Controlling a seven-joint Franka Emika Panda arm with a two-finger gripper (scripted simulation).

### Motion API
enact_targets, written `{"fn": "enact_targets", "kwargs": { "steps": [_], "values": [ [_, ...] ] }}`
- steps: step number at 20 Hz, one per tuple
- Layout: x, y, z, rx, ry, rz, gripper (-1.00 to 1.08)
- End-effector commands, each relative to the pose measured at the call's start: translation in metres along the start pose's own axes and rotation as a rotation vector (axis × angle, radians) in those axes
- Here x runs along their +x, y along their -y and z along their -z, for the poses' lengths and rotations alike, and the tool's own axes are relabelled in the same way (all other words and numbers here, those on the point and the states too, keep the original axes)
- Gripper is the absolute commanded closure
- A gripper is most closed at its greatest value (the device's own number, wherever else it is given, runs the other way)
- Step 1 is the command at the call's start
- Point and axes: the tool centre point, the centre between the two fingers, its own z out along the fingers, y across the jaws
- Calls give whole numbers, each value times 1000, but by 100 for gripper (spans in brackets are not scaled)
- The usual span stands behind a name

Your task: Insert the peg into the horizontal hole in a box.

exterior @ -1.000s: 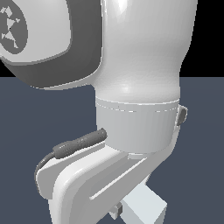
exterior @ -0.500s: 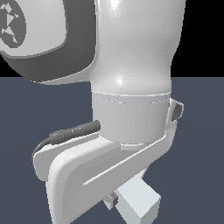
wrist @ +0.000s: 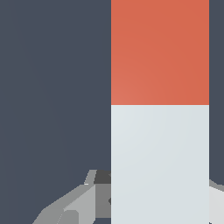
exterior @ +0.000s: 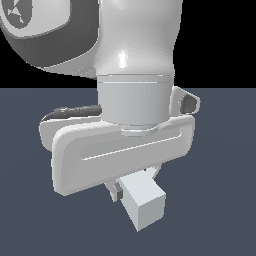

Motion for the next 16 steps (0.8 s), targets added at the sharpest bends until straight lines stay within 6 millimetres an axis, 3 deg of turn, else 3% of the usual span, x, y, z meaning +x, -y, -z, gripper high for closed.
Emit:
{"fn": "enact_targets", "kwargs": {
  "steps": [1, 16],
  "values": [
    [10, -3, 10, -3, 2, -55, 108],
    [66, -27, 59, -4, 1, -369, 108]
  ]
}}
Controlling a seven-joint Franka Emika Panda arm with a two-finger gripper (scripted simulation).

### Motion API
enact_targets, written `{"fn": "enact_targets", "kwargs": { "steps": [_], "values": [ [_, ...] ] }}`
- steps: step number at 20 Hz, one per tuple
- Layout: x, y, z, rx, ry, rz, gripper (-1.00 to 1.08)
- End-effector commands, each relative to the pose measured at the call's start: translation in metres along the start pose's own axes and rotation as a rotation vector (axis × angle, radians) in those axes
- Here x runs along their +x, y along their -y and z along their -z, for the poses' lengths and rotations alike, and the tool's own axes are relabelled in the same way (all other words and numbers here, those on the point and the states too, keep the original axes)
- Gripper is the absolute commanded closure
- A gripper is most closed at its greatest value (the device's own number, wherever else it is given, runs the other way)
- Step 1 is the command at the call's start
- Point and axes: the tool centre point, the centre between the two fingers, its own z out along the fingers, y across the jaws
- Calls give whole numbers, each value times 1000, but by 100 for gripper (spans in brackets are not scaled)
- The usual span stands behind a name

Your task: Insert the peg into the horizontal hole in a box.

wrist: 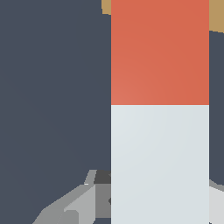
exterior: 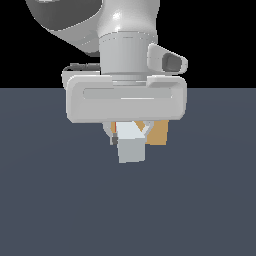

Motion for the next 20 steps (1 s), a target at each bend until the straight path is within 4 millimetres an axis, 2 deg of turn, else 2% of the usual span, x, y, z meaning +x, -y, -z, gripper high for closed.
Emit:
{"fn": "enact_targets", "kwargs": {
  "steps": [1, 10, 20],
  "values": [
    [8, -3, 9, -3, 1, -46, 108],
    [27, -10, 24, -3, 1, -146, 108],
    [29, -12, 26, -2, 2, -161, 108]
  ]
}}
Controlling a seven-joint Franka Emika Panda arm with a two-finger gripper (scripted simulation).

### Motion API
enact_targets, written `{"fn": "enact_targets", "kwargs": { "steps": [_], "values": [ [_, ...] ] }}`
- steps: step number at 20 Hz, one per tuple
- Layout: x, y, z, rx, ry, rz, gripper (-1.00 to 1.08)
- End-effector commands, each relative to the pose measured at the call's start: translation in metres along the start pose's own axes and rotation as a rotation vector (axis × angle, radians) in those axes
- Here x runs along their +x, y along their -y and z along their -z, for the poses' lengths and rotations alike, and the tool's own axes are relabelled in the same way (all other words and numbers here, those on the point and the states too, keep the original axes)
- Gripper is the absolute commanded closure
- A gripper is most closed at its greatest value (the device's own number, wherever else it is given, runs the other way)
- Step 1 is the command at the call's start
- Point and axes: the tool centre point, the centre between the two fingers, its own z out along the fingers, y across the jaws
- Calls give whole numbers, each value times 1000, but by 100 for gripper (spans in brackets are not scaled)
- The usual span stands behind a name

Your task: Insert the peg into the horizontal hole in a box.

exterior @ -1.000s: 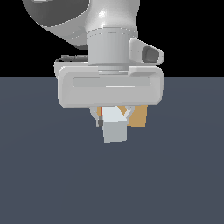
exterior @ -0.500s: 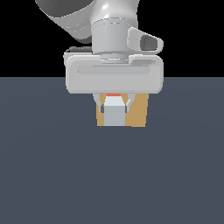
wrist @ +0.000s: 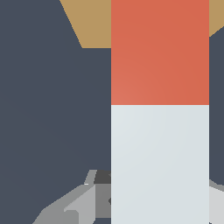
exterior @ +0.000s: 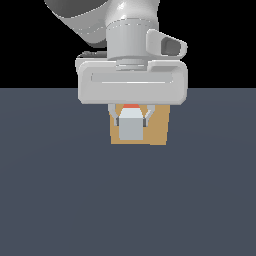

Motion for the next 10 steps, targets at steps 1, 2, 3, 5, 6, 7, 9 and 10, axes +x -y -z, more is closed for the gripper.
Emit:
{"fn": "enact_targets", "kwargs": {
  "steps": [1, 2, 3, 5, 6, 7, 9, 10],
  "values": [
    [-1, -1, 1, -3, 0, 1, 108],
    [-1, -1, 1, -3, 0, 1, 108],
    [-1, -1, 1, -3, 0, 1, 108],
    [-1, 0, 0, 0, 0, 1, 108],
    [0, -1, 1, -3, 0, 2, 108],
    [0, -2, 3, -6, -1, 3, 108],
    [0, -2, 3, -6, -1, 3, 108],
    [0, -2, 3, -6, -1, 3, 108]
  ]
}}
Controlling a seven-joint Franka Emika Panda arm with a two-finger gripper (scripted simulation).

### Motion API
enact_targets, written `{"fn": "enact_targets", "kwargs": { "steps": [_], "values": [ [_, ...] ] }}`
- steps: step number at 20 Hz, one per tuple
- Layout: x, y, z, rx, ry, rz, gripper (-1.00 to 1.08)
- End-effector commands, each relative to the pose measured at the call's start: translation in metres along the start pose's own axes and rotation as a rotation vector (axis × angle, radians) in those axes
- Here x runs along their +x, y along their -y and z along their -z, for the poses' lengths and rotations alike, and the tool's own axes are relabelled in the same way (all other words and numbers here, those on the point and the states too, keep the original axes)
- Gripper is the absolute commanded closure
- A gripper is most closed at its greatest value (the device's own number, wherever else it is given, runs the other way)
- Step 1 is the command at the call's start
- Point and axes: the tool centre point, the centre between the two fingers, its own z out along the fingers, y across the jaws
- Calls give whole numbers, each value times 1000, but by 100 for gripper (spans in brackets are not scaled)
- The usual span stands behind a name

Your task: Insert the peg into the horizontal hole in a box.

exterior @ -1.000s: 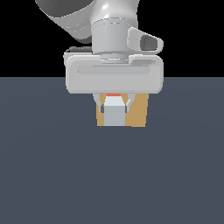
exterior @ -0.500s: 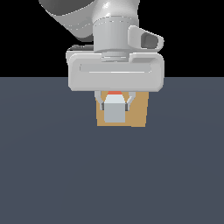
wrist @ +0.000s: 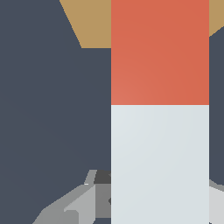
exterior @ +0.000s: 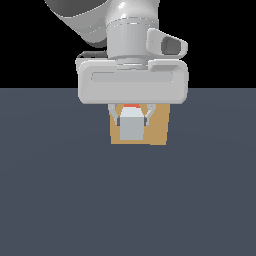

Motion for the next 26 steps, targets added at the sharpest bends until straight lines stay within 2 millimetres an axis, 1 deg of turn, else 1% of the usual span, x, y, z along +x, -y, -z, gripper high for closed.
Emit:
{"fn": "enact_targets", "kwargs": {
  "steps": [1, 5, 8, 11, 16, 19, 22, 26],
  "values": [
    [0, 0, 0, 0, 0, 0, 108],
    [6, 0, 0, 0, 0, 0, 108],
    [19, 1, 0, -1, 0, 0, 108],
    [38, 1, 1, -1, 0, 0, 108],
    [79, 1, 1, -3, 0, 0, 108],
    [96, 1, 2, -3, 0, 0, 108],
    [106, 0, 2, -4, 0, 0, 108],
    [109, -1, 2, -4, 0, 0, 108]
  ]
}}
